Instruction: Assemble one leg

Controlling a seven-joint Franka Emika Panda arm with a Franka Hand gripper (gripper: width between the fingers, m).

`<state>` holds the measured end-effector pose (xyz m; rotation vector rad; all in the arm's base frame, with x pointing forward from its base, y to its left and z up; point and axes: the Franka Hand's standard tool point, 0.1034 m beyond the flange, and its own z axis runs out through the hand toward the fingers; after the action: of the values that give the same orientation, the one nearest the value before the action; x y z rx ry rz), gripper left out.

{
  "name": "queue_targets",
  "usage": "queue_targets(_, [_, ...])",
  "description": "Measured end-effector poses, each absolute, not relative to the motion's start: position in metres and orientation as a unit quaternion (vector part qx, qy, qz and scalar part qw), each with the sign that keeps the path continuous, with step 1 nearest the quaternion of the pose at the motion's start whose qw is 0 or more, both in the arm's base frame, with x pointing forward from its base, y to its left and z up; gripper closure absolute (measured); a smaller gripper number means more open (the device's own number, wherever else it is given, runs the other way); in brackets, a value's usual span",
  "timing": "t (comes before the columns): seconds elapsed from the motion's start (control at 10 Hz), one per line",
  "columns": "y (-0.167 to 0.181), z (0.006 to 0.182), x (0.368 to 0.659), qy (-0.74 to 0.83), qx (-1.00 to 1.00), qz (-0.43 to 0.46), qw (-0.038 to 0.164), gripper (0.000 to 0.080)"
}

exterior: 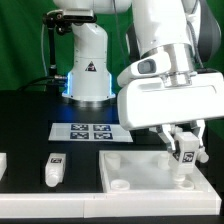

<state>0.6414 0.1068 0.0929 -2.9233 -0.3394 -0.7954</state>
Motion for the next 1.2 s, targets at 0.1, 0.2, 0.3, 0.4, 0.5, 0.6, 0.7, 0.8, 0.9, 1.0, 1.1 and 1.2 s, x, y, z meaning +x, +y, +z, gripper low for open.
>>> queue_targets(0.1, [0.111, 0.092, 0.642, -0.113, -0.957, -0.261, 0.048, 0.0512])
queue_targets(0.2, [0.115, 0.09, 0.642, -0.115, -0.958, -0.26, 0.049, 0.0512])
queue_targets(0.3, [0.117, 0.086, 0.642, -0.116, -0.957, -0.26, 0.049, 0.0512])
queue_targets(0.4, [0.116, 0.083, 0.641, -0.115, -0.957, -0.261, 0.048, 0.0512])
queue_targets(0.5, [0.114, 0.079, 0.641, -0.114, -0.957, -0.262, 0.046, 0.0512])
queue_targets(0.6, [0.114, 0.078, 0.64, -0.114, -0.957, -0.264, 0.045, 0.0512])
queue_targets(0.7, [0.114, 0.078, 0.64, -0.114, -0.955, -0.271, 0.043, 0.0512])
queue_targets(0.8, [0.114, 0.078, 0.64, -0.113, -0.952, -0.28, 0.04, 0.0512])
queue_targets(0.9, [0.114, 0.078, 0.641, -0.112, -0.951, -0.285, 0.039, 0.0512])
queue_targets(1.0, [0.114, 0.078, 0.641, -0.112, -0.951, -0.287, 0.038, 0.0512])
queue_targets(1.1, [0.114, 0.078, 0.641, -0.112, -0.951, -0.287, 0.038, 0.0512])
queue_targets(1.2, [0.114, 0.078, 0.641, -0.112, -0.951, -0.287, 0.038, 0.0512])
